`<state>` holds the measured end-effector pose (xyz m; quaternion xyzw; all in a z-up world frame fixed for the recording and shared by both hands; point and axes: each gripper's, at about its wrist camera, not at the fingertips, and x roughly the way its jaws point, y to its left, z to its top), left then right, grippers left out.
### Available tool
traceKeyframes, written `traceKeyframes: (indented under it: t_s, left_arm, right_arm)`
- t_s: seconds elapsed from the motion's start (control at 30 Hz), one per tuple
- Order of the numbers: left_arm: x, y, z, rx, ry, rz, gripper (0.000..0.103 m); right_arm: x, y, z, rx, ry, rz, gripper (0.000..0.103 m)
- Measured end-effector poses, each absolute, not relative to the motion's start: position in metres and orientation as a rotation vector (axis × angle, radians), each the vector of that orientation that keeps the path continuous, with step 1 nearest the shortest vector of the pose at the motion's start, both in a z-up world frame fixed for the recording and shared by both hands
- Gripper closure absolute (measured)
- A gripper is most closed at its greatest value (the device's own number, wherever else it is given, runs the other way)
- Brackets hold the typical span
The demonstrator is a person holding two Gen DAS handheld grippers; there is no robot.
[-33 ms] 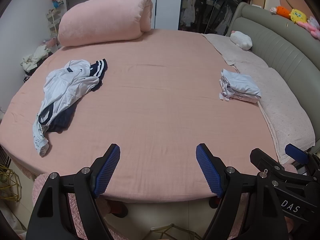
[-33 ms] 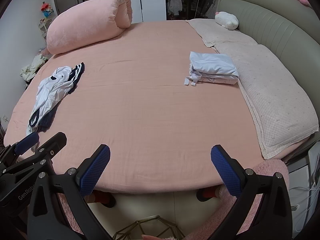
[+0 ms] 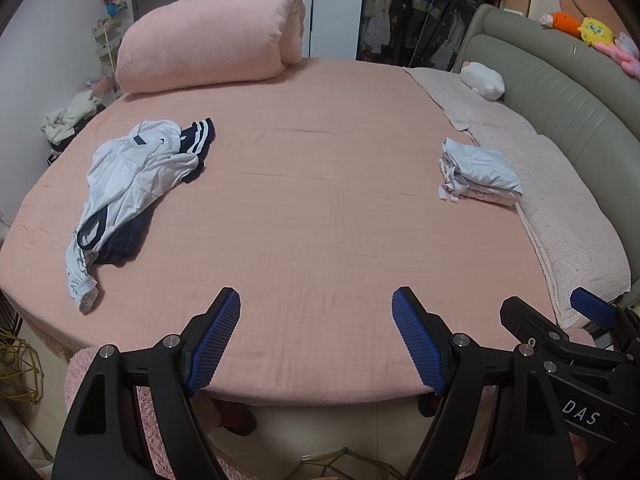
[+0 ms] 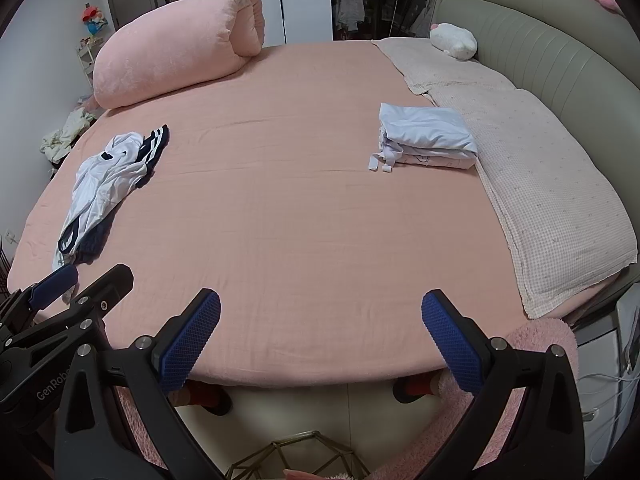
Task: Fold clothes
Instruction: 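Move both grippers toward the crumpled white navy-trimmed shirt on the bed, then grasp the white shirt's navy-trimmed edge with both grippers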
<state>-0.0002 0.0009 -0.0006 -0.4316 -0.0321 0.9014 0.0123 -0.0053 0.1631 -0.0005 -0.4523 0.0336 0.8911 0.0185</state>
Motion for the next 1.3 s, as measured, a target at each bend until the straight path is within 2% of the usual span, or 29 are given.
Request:
traceKeyframes:
  t_s: [0.5, 0.67, 0.77, 0.87, 0.97, 1.1, 1.3]
  left_arm:
    - [-0.001, 0.001, -0.004, -1.349, -0.094, 2.815, 0.022]
    - [-0.014, 0.0, -0.025, -1.405, -0.041, 2.764, 0.022]
    - [-0.025, -0.02, -0.041, -1.457, -0.239, 2.676, 0.023]
    - [-0.032, -0.041, -0.046, -1.451, -0.321, 2.694, 0.022]
    - [-0.038, -0.072, -0.043, -1.448, -0.333, 2.795, 0.023]
    - [-0.05, -0.137, -0.041, -1.439, -0.504, 2.877, 0.023]
    - [-0.074, -0.237, -0.052, -1.457, -0.705, 3.057, 0.023]
  right_arm:
    - [-0.007, 0.163, -0.004, -1.403, 0.103, 2.768, 0.001]
    - [-0.013, 0.156, -0.01, -1.411, 0.039, 2.776, 0.001]
    - [-0.023, 0.152, -0.02, -1.436, 0.057, 2.774, 0.001]
    - [-0.041, 0.144, -0.031, -1.513, 0.054, 2.777, 0.001]
    - [-0.063, 0.126, -0.044, -1.518, -0.096, 2.777, 0.001]
    - [-0.099, 0.094, -0.055, -1.66, -0.162, 2.791, 0.011]
    - [-0.138, 0.014, -0.051, -1.687, -0.291, 2.927, 0.012]
